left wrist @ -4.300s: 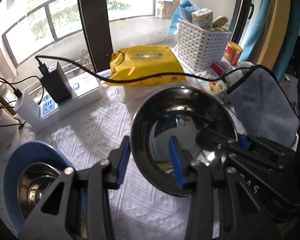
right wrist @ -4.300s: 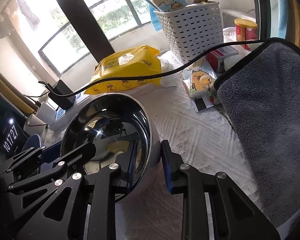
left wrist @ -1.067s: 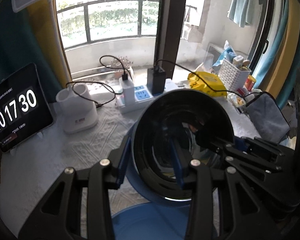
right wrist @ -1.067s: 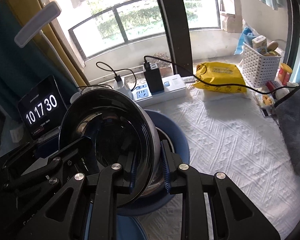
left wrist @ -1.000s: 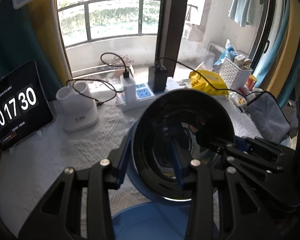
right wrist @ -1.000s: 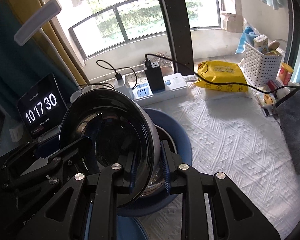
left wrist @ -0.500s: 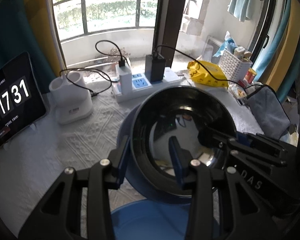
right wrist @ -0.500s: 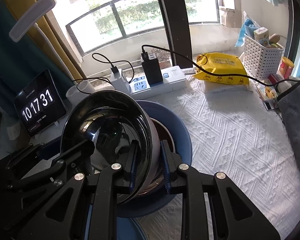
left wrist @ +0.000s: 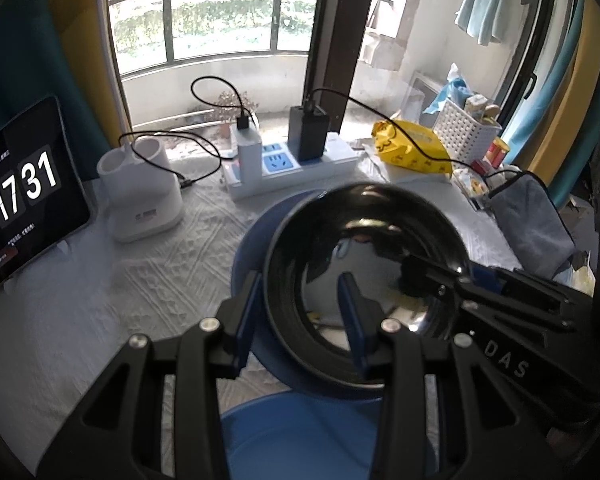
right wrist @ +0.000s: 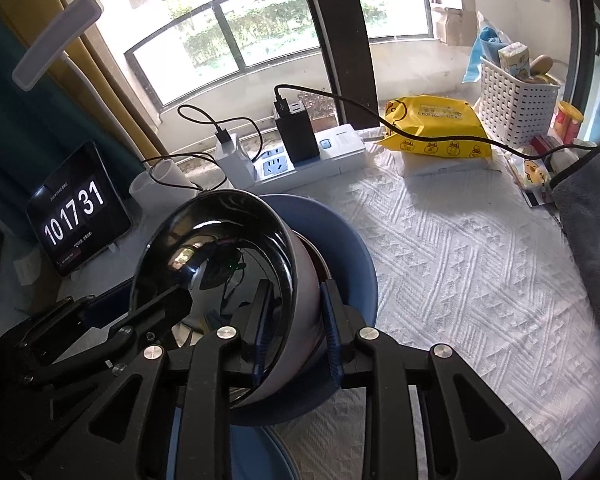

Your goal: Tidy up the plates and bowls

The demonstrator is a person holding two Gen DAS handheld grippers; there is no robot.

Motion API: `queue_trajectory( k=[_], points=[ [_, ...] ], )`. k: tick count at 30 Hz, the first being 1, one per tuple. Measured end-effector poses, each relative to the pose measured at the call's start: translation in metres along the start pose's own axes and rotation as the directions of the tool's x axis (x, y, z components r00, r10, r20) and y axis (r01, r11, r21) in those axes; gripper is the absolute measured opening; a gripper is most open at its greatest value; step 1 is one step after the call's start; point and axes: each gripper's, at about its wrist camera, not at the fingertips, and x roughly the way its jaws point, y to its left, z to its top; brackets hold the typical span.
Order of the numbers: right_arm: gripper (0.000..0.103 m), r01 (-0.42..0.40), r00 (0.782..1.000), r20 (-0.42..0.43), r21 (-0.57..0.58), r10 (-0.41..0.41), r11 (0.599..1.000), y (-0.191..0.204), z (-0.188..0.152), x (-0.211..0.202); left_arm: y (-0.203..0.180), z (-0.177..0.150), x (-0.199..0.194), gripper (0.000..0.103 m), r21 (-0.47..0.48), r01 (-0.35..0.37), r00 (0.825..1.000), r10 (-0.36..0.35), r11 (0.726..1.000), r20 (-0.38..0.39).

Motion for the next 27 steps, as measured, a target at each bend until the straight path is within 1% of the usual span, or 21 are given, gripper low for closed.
queue_trajectory(
  k=[3, 5, 9, 15, 21, 27],
  points=[
    [0.036, -0.001, 1.0, 0.008, 0.004, 0.001, 1.0, -0.001, 0.0, -0.003, 0.001, 0.001, -0.004, 0.04, -0.002, -0.002, 1.0, 0.002, 1.0, 0.01],
    [0.036, 0.002, 1.0, 0.021, 0.002, -0.002, 1.0, 0.0, 0.002, -0.008, 0.003, 0.002, -0.005, 0.04, -0.005, -0.003, 1.0, 0.003, 1.0, 0.014],
    [0.037, 0.011, 0.999, 0.036, -0.014, -0.01, 1.0, 0.004, 0.005, -0.017, 0.004, 0.001, -0.008, 0.04, -0.009, -0.003, 1.0, 0.003, 1.0, 0.018],
    [0.037, 0.037, 0.999, 0.035, -0.01, -0.037, 0.999, -0.001, 0.001, -0.015, 0.006, -0.001, -0.012, 0.04, -0.009, -0.002, 1.0, 0.002, 1.0, 0.022],
    [0.038, 0.035, 0.999, 0.027, 0.022, -0.035, 0.999, -0.016, -0.001, -0.013, 0.008, -0.002, -0.015, 0.04, -0.013, -0.005, 1.0, 0.005, 1.0, 0.023],
    [0.039, 0.033, 0.999, 0.036, 0.019, -0.034, 0.999, -0.014, 0.0, -0.018, 0.009, -0.002, -0.02, 0.041, -0.015, -0.004, 1.0, 0.005, 1.0, 0.029]
  ],
)
